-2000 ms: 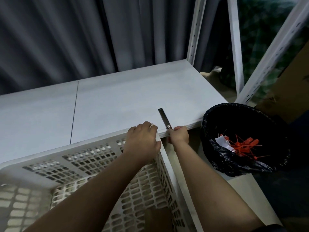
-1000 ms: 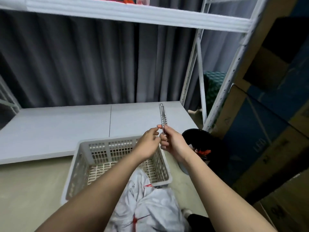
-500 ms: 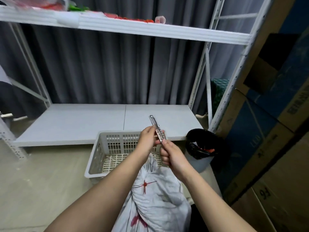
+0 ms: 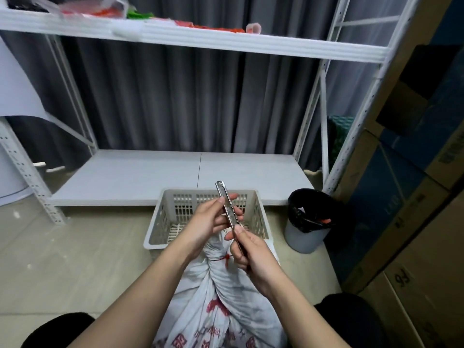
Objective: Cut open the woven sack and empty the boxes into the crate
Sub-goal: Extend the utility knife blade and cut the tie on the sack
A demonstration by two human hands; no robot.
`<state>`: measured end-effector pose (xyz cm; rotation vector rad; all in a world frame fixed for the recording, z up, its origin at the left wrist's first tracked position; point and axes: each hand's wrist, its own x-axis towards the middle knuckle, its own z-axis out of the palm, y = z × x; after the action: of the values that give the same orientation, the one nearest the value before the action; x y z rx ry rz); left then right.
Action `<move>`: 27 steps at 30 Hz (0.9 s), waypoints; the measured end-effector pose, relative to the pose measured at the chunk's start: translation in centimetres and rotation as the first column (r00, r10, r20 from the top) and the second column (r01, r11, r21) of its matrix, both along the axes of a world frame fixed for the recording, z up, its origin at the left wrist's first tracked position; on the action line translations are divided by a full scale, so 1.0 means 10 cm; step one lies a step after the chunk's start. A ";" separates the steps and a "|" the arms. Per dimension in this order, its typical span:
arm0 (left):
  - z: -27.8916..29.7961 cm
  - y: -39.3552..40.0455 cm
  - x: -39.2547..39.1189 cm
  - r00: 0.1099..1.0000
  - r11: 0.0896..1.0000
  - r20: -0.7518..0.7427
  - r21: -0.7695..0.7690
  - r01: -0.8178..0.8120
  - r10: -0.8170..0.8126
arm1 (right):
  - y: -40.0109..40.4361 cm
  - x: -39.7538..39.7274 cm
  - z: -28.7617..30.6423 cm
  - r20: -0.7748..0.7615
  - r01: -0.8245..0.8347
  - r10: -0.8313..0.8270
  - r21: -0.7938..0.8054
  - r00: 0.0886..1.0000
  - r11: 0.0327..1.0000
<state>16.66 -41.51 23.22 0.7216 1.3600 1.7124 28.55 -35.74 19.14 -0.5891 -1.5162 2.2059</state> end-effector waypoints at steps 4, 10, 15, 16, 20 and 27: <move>-0.08 -0.09 0.04 1.000 1.000 -0.003 -0.020 0.004 -0.004 | -0.09 0.07 -0.05 0.038 -0.001 0.000 0.042 0.999 0.999; -0.20 -0.12 0.09 0.999 0.999 0.034 -0.045 -0.019 0.021 | -0.21 0.03 -0.08 0.182 -0.037 0.013 0.130 0.983 0.991; -0.25 -0.10 0.05 0.995 0.995 0.093 -0.099 -0.031 0.040 | -0.22 -0.02 -0.12 0.063 -0.032 0.035 -0.060 0.997 0.998; -0.27 -0.10 0.05 0.994 0.993 0.099 -0.115 -0.034 0.045 | -0.22 -0.02 -0.14 0.037 -0.028 0.031 -0.090 0.999 0.996; -0.35 -0.09 0.02 0.980 0.990 0.196 -0.140 -0.014 0.041 | -0.19 0.04 -0.16 0.009 -0.115 0.120 -0.204 0.993 0.972; -0.39 -0.13 0.03 0.963 0.992 0.266 -0.128 -0.001 0.035 | -0.22 0.03 -0.19 0.005 -0.087 0.092 -0.282 0.996 0.955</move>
<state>16.93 -42.76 19.29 0.3898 1.2739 1.6533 28.88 -37.96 17.22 -0.6378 -1.2668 2.5157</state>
